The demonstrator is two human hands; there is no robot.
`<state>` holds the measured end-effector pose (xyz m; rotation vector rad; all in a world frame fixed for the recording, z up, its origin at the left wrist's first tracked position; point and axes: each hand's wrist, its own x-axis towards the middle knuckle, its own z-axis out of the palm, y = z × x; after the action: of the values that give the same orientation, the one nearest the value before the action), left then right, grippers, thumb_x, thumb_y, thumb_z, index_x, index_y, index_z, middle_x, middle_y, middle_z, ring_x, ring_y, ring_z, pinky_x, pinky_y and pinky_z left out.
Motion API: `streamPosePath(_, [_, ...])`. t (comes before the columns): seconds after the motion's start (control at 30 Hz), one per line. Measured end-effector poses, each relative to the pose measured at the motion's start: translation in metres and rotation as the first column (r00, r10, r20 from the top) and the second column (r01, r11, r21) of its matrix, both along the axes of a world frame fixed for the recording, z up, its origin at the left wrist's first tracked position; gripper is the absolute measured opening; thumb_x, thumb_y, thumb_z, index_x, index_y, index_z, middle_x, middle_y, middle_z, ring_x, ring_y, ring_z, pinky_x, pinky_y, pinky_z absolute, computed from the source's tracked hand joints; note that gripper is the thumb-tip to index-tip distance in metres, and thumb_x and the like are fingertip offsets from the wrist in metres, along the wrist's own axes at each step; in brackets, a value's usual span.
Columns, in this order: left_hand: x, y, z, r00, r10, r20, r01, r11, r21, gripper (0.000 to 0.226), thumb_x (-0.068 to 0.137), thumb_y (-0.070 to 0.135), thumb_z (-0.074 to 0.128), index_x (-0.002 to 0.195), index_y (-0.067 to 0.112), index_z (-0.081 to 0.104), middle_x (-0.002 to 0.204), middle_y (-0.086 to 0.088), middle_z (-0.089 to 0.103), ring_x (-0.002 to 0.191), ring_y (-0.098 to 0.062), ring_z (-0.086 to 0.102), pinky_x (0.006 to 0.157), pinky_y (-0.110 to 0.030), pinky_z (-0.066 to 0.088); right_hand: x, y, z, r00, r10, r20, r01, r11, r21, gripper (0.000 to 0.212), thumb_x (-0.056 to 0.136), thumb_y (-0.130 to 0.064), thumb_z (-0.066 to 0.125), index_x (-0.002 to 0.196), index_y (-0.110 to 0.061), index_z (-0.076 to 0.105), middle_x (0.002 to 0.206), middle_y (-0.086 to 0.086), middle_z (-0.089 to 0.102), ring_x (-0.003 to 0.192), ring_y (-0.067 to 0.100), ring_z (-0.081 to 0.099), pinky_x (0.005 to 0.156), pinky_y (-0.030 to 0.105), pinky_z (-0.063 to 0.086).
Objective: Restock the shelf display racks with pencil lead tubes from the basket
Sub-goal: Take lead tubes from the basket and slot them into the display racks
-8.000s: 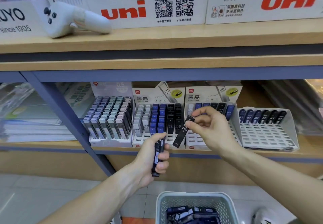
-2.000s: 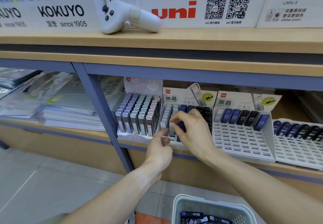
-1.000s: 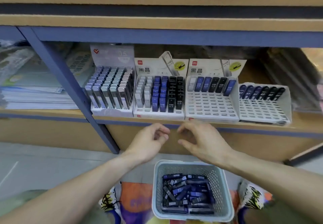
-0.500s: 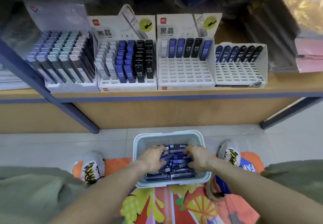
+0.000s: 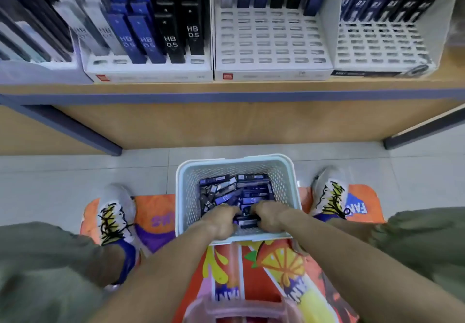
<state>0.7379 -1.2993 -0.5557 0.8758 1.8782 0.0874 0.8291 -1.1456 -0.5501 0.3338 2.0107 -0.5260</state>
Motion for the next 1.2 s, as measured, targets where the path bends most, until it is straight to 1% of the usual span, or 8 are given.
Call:
streamPosePath(0.2, [0.001, 0.01, -0.008, 1.0, -0.01, 0.027, 0.011, 0.998, -0.062, 0.053, 0.101, 0.02, 0.056, 0.153, 0.023, 0.043, 0.148, -0.009, 0.051, 0.134, -0.027, 0.049, 0.109, -0.034, 0.042, -0.009, 0.005, 0.003, 0.989, 0.069, 0.132, -0.067, 0.998, -0.019, 0.054, 0.097, -0.017, 0.044, 0.151, -0.022, 0.039, 0.159, 0.009, 0.024, 0.148, 0.036, 0.021, 0.118, 0.056, 0.03])
streamPosePath(0.37, [0.0, 0.011, -0.011, 0.998, 0.038, 0.051, -0.034, 0.997, -0.076, 0.051, 0.095, 0.01, 0.06, 0.144, 0.024, 0.052, 0.143, -0.005, 0.054, 0.129, -0.024, 0.053, 0.107, -0.034, 0.045, -0.016, 0.008, 0.007, 0.984, 0.079, 0.16, -0.073, 0.996, -0.047, 0.052, 0.097, -0.018, 0.045, 0.148, -0.023, 0.039, 0.15, 0.01, 0.045, 0.131, 0.032, 0.047, 0.107, 0.048, 0.044])
streamPosePath(0.53, [-0.001, 0.011, -0.01, 0.985, 0.119, 0.126, -0.111, 0.992, -0.068, 0.047, 0.088, -0.002, 0.057, 0.124, 0.028, 0.06, 0.126, 0.003, 0.063, 0.113, -0.018, 0.06, 0.098, -0.034, 0.051, -0.018, 0.009, 0.007, 0.968, 0.13, 0.213, -0.122, 0.991, -0.048, 0.055, 0.098, -0.027, 0.041, 0.153, -0.02, 0.035, 0.158, 0.011, 0.028, 0.145, 0.035, 0.027, 0.114, 0.056, 0.032])
streamPosePath(0.73, [-0.003, 0.01, -0.01, 0.924, 0.286, 0.254, -0.27, 0.958, -0.096, 0.05, 0.089, -0.012, 0.046, 0.123, 0.022, 0.058, 0.116, -0.003, 0.064, 0.098, -0.017, 0.061, 0.073, -0.022, 0.048, -0.017, 0.007, 0.011, 0.967, 0.041, 0.25, -0.017, 0.995, -0.098, 0.059, 0.095, -0.032, 0.052, 0.15, -0.019, 0.037, 0.147, 0.009, 0.048, 0.124, 0.027, 0.05, 0.094, 0.037, 0.043])
streamPosePath(0.9, [-0.004, 0.006, -0.007, 0.868, 0.398, 0.296, -0.377, 0.917, -0.127, 0.049, 0.089, -0.015, 0.042, 0.121, 0.019, 0.058, 0.103, -0.002, 0.066, 0.092, -0.016, 0.061, 0.078, -0.025, 0.051, -0.015, 0.004, 0.017, 0.945, -0.108, 0.309, 0.159, 0.977, -0.144, 0.063, 0.091, -0.042, 0.06, 0.146, -0.015, 0.047, 0.149, 0.008, 0.049, 0.131, 0.027, 0.05, 0.108, 0.042, 0.043])
streamPosePath(1.0, [-0.005, 0.003, -0.005, 0.816, 0.489, 0.309, -0.472, 0.871, -0.133, 0.048, 0.089, -0.017, 0.044, 0.12, 0.017, 0.058, 0.103, -0.007, 0.067, 0.097, -0.019, 0.065, 0.085, -0.027, 0.053, -0.015, 0.006, 0.025, 0.934, -0.17, 0.315, 0.225, 0.963, -0.148, 0.07, 0.094, -0.04, 0.061, 0.153, -0.009, 0.037, 0.157, 0.013, 0.041, 0.143, 0.031, 0.041, 0.113, 0.043, 0.036])
streamPosePath(1.1, [-0.005, 0.002, 0.002, 0.774, 0.552, 0.311, -0.541, 0.831, -0.128, 0.043, 0.092, -0.014, 0.051, 0.122, 0.016, 0.059, 0.112, -0.012, 0.064, 0.093, -0.018, 0.063, 0.076, -0.022, 0.054, -0.013, 0.008, 0.027, 0.94, -0.2, 0.278, 0.246, 0.959, -0.141, 0.082, 0.095, -0.039, 0.064, 0.159, -0.014, 0.021, 0.163, 0.007, 0.031, 0.147, 0.028, 0.033, 0.117, 0.042, 0.033])
streamPosePath(1.2, [-0.004, 0.0, 0.007, 0.722, 0.615, 0.316, -0.614, 0.781, -0.115, 0.043, 0.092, -0.014, 0.055, 0.124, 0.015, 0.06, 0.108, -0.007, 0.061, 0.092, -0.015, 0.06, 0.07, -0.017, 0.053, -0.012, 0.005, 0.024, 0.947, -0.228, 0.226, 0.265, 0.952, -0.153, 0.072, 0.097, -0.034, 0.063, 0.157, -0.015, 0.027, 0.157, 0.006, 0.039, 0.141, 0.026, 0.041, 0.116, 0.041, 0.036])
